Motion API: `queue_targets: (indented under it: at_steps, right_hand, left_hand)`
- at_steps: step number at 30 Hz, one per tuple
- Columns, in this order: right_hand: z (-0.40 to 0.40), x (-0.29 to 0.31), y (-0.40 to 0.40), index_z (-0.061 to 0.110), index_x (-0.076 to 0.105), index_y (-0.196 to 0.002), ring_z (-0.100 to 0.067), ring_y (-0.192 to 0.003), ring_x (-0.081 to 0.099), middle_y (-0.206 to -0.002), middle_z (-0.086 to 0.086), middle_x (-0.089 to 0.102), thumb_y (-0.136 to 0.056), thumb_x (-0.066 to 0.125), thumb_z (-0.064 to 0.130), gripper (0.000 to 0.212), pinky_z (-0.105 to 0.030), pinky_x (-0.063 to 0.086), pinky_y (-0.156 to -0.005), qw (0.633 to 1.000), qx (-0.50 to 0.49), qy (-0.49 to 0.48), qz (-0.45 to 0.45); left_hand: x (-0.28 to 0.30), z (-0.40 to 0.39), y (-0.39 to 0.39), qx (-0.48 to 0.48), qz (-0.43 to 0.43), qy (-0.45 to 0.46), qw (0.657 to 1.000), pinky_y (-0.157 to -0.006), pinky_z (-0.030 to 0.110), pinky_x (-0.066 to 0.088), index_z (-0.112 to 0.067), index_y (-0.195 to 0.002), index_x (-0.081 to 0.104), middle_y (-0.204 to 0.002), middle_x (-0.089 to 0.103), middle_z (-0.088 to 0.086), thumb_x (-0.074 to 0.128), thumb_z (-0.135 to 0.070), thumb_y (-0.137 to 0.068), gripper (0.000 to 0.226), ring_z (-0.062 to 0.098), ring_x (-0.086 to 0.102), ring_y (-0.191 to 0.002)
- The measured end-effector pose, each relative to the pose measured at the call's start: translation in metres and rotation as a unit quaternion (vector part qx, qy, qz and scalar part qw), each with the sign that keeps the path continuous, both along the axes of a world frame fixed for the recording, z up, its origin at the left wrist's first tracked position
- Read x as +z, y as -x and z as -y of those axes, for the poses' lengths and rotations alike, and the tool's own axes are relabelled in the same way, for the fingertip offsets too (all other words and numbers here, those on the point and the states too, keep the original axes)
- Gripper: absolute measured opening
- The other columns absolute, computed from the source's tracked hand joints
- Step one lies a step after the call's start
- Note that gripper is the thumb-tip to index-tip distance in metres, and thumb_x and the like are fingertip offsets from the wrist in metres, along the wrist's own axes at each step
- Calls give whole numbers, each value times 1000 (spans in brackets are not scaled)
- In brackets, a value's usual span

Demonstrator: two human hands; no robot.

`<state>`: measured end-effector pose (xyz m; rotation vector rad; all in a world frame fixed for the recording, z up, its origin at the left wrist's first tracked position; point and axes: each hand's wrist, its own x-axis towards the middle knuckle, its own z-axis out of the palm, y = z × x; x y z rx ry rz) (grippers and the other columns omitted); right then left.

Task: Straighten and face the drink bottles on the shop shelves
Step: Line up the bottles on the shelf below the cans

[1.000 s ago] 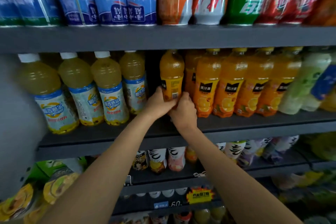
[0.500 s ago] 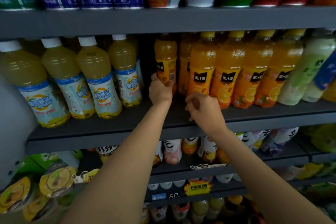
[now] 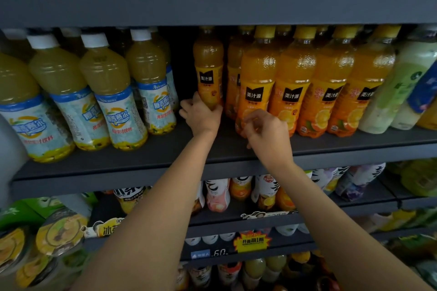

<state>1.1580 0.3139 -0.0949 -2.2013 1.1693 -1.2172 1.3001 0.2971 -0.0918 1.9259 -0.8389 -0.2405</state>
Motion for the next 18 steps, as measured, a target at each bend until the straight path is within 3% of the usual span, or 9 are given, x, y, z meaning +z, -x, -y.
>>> queue_targets:
  at_steps: [4, 7, 11, 18]
  right_hand:
    - [-5, 1, 0, 9, 63, -92, -24, -55, 57, -66, -7, 62, -90, 54, 16, 11, -36, 48, -52, 995, -87, 43, 18]
    - [-5, 4, 4, 9, 52, -108, -25, -70, 60, -78, -5, 62, -90, 56, 26, 24, -37, 47, -60, 991, -132, 21, 29]
    - [-6, 12, 7, 11, 45, -118, -31, -89, 63, -94, -9, 66, -87, 59, 46, 49, -35, 44, -67, 984, -155, -19, -82]
    - [-5, 19, -6, 9, 40, -111, -32, -97, 63, -105, -11, 64, -85, 59, 52, 54, -32, 38, -65, 965, -192, -27, -175]
  left_hand:
    - [-1, 4, -4, -6, -48, 29, 998, -100, 43, 37, -11, -133, 38, -136, 36, 17, 68, -22, -83, 59, 35, 36, -125]
    - [4, 10, -1, -2, -68, 38, 997, -95, 42, 43, -9, -128, 37, -129, 46, 14, 70, -21, -82, 58, 32, 48, -118]
    - [3, 12, 4, 21, -70, 45, 996, -94, 43, 42, -9, -127, 37, -129, 46, 14, 68, -20, -83, 55, 33, 47, -118]
    - [-1, 12, 0, 17, -34, 48, 998, -90, 38, 43, -10, -126, 39, -127, 48, 13, 69, -21, -83, 54, 29, 50, -115]
